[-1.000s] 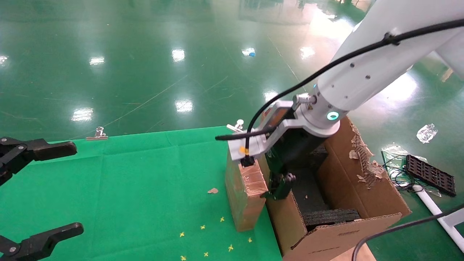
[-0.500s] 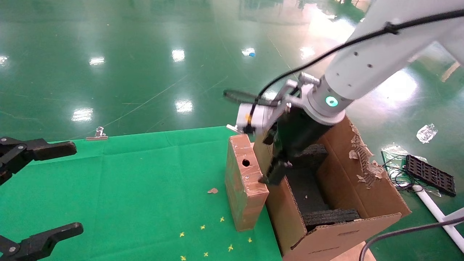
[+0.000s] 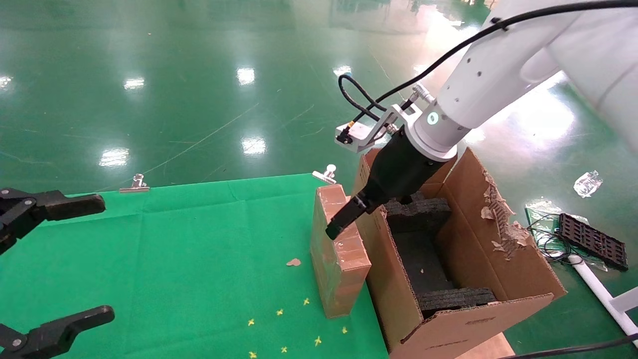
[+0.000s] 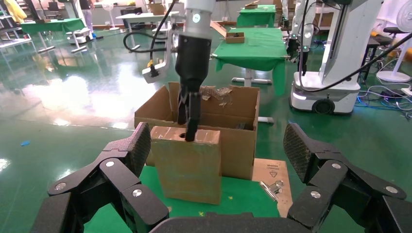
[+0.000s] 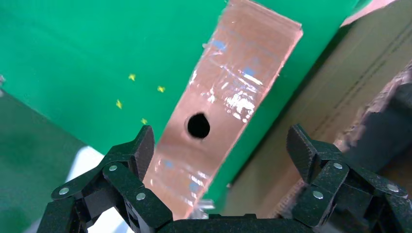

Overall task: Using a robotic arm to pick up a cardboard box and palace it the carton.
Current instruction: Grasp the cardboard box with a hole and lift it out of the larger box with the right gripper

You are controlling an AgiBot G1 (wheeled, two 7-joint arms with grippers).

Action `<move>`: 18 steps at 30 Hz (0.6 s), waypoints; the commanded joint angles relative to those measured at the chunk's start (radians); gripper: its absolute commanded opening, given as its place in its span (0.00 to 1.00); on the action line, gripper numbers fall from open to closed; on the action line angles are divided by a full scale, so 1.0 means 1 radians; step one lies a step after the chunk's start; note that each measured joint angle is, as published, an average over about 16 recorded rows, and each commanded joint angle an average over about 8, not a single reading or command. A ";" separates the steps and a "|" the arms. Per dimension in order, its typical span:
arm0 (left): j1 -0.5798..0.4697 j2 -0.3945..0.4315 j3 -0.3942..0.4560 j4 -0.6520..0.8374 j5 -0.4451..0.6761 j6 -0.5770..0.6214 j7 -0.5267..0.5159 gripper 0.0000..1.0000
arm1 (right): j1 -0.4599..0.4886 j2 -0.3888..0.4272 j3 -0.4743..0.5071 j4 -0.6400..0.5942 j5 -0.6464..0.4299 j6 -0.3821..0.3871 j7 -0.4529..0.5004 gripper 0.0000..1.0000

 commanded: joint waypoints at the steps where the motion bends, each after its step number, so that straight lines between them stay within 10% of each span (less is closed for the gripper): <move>1: 0.000 0.000 0.000 0.000 0.000 0.000 0.000 1.00 | -0.017 -0.020 0.000 -0.056 0.009 0.004 -0.002 1.00; 5: 0.000 0.000 0.000 0.000 0.000 0.000 0.000 1.00 | -0.029 -0.052 -0.006 -0.114 0.004 0.009 -0.028 0.91; 11: 0.000 0.000 0.001 0.000 0.000 0.000 0.000 0.95 | -0.032 -0.097 -0.030 -0.157 -0.029 -0.002 -0.045 0.19; 14: 0.000 0.000 0.001 0.000 0.000 0.000 0.000 0.74 | -0.032 -0.111 -0.041 -0.162 -0.041 -0.010 -0.045 0.00; 18: 0.000 0.000 0.001 0.000 -0.001 0.000 0.000 0.32 | -0.033 -0.120 -0.049 -0.157 -0.048 -0.017 -0.041 0.00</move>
